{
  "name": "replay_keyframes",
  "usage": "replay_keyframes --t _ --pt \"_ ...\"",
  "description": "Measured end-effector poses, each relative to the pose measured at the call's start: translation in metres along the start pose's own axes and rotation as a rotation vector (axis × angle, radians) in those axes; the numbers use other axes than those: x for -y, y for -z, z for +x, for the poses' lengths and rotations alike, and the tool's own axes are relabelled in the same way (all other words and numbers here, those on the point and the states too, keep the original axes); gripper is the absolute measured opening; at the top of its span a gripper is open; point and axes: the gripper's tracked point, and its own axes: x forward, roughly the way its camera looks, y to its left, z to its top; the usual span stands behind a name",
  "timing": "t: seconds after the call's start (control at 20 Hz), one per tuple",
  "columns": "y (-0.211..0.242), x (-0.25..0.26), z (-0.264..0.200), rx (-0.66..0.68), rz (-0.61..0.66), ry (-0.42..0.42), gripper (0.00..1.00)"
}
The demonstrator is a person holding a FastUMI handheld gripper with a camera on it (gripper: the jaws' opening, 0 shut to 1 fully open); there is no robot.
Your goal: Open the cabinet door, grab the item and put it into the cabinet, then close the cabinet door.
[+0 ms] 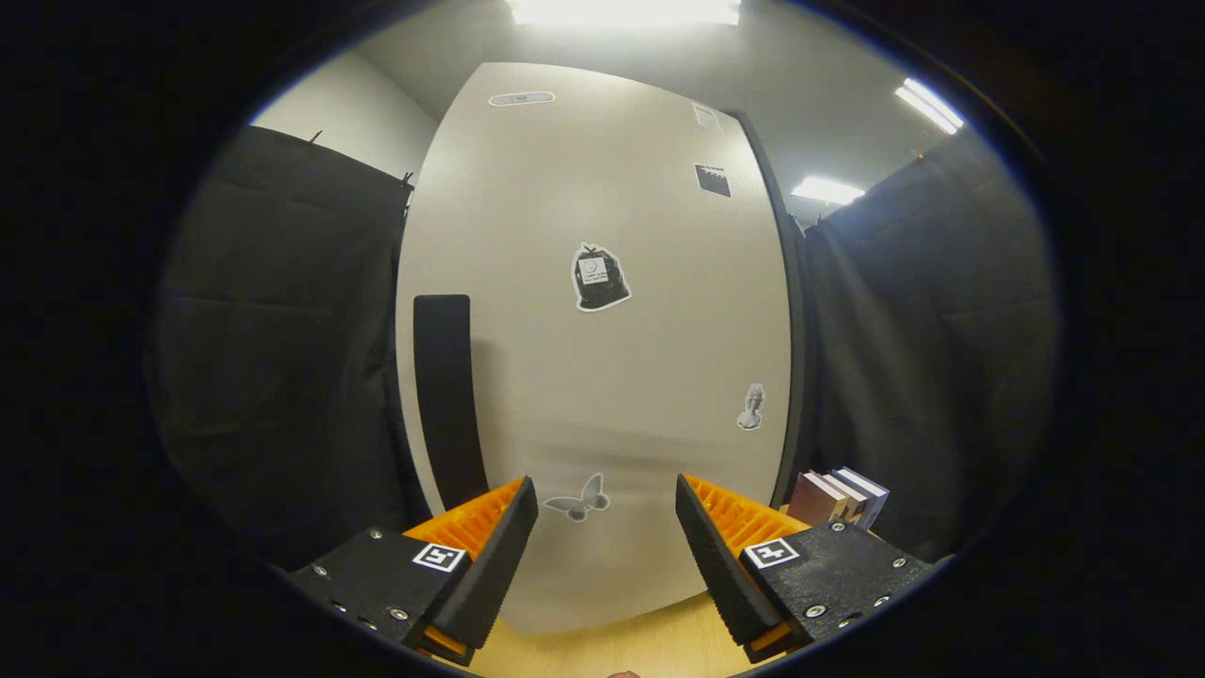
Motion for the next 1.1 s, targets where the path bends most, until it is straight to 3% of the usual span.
replay_keyframes --t 0.25,1.1 --pt "0.001 -0.001 -0.013 0.004 -0.007 0.014 0.92" --pt "0.023 0.036 -0.132 0.013 -0.007 0.084 0.93"
